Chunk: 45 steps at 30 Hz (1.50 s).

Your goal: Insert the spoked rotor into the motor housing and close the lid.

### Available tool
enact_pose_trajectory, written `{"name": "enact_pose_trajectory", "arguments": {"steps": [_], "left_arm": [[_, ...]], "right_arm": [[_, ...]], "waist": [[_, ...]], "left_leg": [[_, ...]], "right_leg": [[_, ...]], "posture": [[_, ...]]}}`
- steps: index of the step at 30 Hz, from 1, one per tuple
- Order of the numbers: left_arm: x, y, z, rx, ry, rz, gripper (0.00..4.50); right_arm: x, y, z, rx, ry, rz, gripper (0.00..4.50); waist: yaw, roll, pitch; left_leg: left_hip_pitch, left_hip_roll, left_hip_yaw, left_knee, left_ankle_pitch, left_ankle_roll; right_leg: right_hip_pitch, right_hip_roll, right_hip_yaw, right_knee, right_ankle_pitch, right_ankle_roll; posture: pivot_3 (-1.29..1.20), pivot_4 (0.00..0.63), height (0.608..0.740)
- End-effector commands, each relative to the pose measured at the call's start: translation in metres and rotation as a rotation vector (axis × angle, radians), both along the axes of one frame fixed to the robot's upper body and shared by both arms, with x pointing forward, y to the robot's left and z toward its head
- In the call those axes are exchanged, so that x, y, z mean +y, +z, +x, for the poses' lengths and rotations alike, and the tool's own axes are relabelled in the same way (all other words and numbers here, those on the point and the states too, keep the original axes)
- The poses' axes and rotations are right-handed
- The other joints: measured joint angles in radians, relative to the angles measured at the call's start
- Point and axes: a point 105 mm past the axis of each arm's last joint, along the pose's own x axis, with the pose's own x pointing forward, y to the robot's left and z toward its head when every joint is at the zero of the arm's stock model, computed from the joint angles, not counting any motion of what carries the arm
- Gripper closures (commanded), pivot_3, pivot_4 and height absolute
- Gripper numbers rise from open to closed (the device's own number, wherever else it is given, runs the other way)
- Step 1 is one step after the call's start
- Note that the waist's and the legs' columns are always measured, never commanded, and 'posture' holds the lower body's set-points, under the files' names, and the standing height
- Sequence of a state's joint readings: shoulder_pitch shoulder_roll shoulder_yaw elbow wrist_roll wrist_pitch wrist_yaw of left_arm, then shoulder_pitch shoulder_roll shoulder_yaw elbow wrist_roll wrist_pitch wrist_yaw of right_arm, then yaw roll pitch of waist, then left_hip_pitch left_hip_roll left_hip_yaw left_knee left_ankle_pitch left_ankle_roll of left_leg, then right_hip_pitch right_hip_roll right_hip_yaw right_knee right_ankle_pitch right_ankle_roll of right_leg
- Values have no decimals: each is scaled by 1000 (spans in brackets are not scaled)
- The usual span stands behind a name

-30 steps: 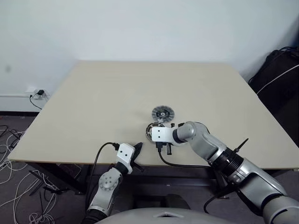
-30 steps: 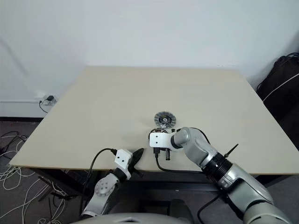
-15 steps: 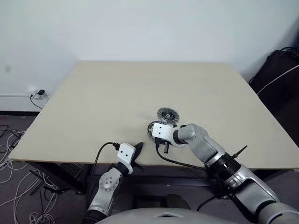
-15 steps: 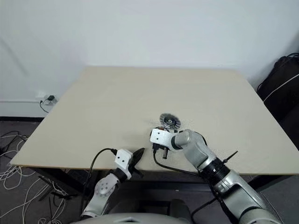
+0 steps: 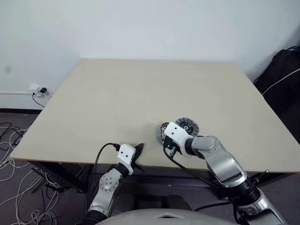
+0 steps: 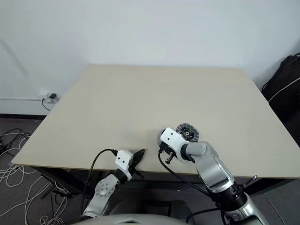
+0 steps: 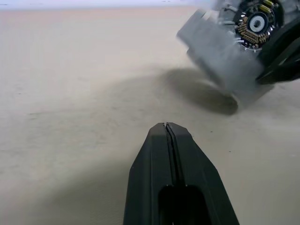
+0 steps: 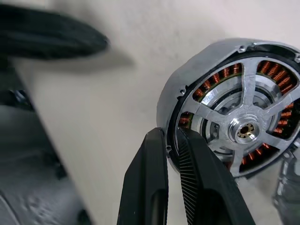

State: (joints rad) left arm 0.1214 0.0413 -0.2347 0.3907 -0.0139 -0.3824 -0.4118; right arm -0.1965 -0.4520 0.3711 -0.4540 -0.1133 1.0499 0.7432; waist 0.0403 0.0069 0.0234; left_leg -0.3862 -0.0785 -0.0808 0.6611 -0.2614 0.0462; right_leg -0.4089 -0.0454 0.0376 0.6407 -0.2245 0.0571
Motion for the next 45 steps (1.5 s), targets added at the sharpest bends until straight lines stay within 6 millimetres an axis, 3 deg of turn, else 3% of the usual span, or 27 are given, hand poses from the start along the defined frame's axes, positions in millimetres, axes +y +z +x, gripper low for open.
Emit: {"name": "enact_pose_trajectory", "arguments": {"steps": [1, 9, 14, 27, 34, 41, 45], "left_arm": [[-2, 5, 4, -35, -9, -16, 4500], [-5, -2, 3, -15, -28, -24, 4500], [-4, -7, 1, -6, -31, -23, 4500], [4, -23, 2, 20, -29, -21, 4500], [7, -25, 0, 22, -26, -25, 4500], [10, -25, -2, 19, -27, -26, 4500], [7, -26, 0, 24, -33, -24, 4500]], "right_arm": [[-2, 28, 5, -72, -85, 67, 4408], [-2, 28, 1, 48, -238, 162, 4408], [9, 18, 8, 119, -300, 214, 4408], [56, -19, 39, 172, -369, 253, 4408], [79, -12, 48, 129, -363, 358, 4408], [96, 11, 48, 86, -304, 466, 2125], [107, 29, 44, 65, -231, 535, 2125]], "waist": [[0, 0, 0], [-1, 0, 0], [-4, 1, -1], [-11, 8, -6], [-37, 9, -6], [-45, 12, -5], [-42, 13, -5]], "left_leg": [[0, 0, 0, 0, 0, 0], [0, 0, 0, 1, 0, 0], [1, 0, 0, 1, 0, 0], [10, 0, 0, 0, 1, -1], [17, 0, 0, 0, 1, -1], [17, 0, 0, 0, 1, -1], [17, 0, 0, -2, 1, -1]], "right_leg": [[0, 0, 0, 0, 0, 0], [0, 0, 0, 0, 0, 0], [1, 0, 0, 1, 0, 1], [10, 0, -1, 2, 1, 0], [15, -2, -3, 2, 1, 0], [15, -17, -25, 2, 1, 1], [14, -17, -25, 1, 3, 4]], "posture": [[0, 0, 740], [0, 0, 740], [0, 0, 740], [0, 0, 740], [0, 0, 740], [0, 0, 740], [0, 0, 740]]}}
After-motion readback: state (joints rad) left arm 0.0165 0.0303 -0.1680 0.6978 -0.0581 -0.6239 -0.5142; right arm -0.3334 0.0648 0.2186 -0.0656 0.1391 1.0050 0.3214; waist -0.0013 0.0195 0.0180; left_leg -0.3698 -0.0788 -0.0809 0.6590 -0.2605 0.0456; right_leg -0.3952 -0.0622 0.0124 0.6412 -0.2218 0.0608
